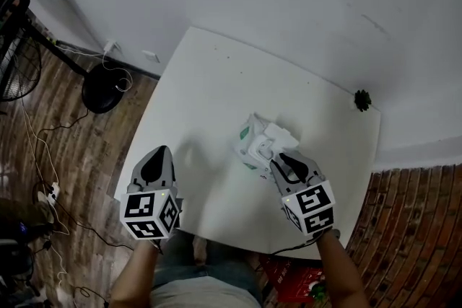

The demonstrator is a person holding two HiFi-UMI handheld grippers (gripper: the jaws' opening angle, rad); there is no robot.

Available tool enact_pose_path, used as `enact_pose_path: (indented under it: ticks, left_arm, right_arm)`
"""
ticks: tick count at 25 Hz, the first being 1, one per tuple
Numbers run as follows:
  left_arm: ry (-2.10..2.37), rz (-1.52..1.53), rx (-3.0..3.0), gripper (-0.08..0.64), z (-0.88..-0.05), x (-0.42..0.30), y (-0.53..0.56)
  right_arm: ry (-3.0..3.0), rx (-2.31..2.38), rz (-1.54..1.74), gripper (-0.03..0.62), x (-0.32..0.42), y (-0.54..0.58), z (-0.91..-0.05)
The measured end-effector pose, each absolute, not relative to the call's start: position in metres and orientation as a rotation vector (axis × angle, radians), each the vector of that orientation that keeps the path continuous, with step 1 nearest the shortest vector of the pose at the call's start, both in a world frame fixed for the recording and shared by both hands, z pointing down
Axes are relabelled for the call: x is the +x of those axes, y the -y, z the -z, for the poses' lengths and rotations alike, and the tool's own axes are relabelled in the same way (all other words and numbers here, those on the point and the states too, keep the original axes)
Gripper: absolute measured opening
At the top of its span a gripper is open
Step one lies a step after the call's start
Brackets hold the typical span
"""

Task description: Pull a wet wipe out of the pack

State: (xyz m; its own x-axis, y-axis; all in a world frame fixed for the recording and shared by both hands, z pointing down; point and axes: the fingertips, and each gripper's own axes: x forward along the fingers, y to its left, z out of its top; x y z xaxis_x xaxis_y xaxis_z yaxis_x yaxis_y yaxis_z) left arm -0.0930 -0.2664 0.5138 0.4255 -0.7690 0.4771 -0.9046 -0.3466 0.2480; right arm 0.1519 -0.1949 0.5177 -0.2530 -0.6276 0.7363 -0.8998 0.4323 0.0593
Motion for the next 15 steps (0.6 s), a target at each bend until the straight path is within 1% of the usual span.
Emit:
enact_pose_path:
  ticks: [15]
  left_arm:
    - [1.484,-0.346,2.085,0.0,-0.537,-0.136,0.264]
  right_arm:
    - [1.876,1.067,-0.527,0.083,0.144,0.207,-0.547]
